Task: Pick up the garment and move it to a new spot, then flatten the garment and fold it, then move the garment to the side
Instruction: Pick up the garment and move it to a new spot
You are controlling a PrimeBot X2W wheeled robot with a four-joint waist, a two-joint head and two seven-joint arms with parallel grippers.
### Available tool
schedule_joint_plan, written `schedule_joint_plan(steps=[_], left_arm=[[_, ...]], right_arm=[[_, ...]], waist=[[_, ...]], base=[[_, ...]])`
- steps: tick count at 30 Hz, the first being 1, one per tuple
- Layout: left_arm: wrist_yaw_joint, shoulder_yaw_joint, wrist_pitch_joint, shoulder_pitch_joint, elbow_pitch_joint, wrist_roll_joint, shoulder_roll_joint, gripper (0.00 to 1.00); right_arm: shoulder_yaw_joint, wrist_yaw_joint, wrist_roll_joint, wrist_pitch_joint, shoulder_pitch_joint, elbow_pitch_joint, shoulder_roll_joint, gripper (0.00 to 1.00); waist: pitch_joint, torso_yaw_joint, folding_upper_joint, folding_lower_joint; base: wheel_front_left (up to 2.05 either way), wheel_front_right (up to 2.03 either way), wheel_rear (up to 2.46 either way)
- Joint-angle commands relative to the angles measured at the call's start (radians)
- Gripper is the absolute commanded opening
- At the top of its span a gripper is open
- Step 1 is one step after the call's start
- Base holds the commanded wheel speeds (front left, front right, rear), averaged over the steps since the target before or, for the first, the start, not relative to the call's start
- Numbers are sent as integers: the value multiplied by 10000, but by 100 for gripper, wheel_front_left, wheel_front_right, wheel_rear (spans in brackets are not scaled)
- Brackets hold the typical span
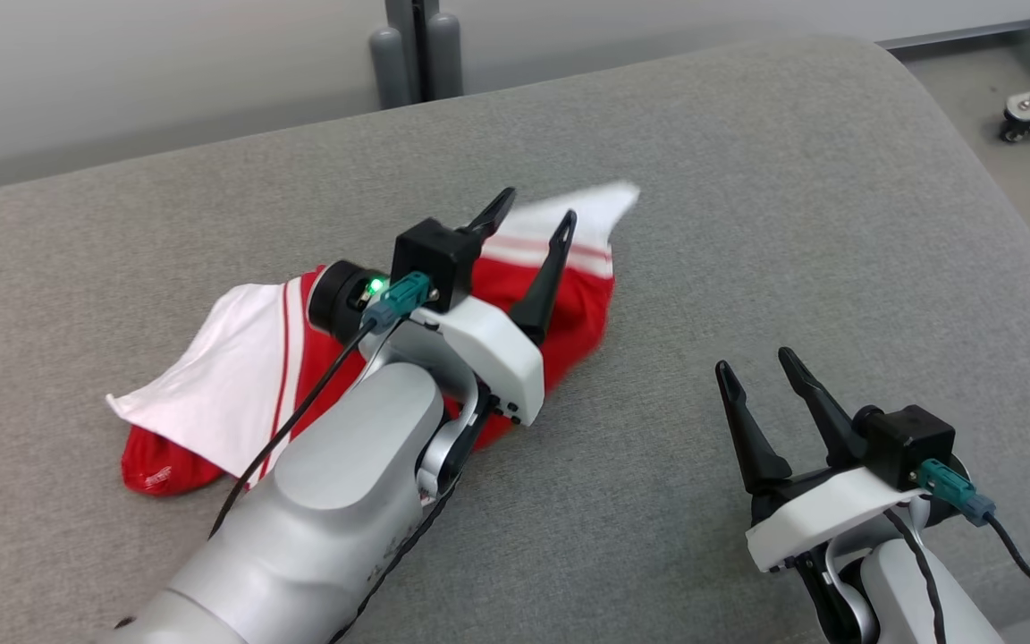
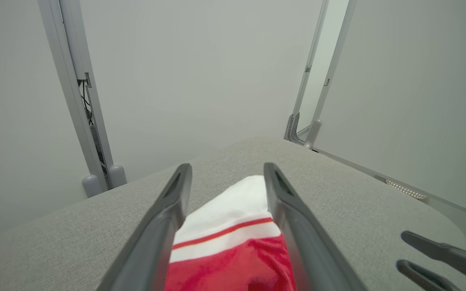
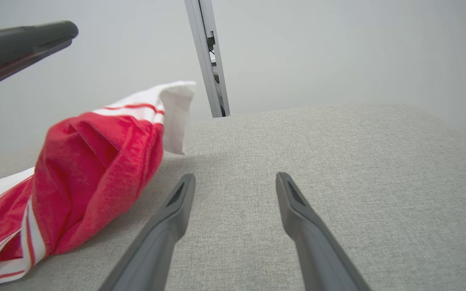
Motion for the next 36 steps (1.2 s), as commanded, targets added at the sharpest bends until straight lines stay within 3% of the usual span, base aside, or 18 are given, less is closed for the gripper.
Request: schedule_joint_plan(steps=[1,6,14,25,36], left_arm=[[13,104,-42,129,23,113,57,100],[-190,914,-44,774,141,671,55,100],[-189,3116,-33,2184,-98,1790,63,100],[-562,5854,-28,4477,-502,3285,50,100],[-634,7672,-28,6498,-1672,4381,50,100]], right_arm=[[-35,19,-64,-51,6,-15,-46,100],[-193,19,-145,-51,100,-38,-49,100],[-395,19,-492,-51,302,7,-50,100],[-731,19,-799,-51,714,114,-49,100],[-651,19,-669,-51,1167,171,-50,100]], waist=[[-57,104,-1,0],[-262,496,-1,0],[-707,1204,-1,0],[-1546,2016,-1,0],[-2053,2276,-1,0]], base=[[0,0,0],[0,0,0],[0,0,0],[0,0,0],[0,0,0]])
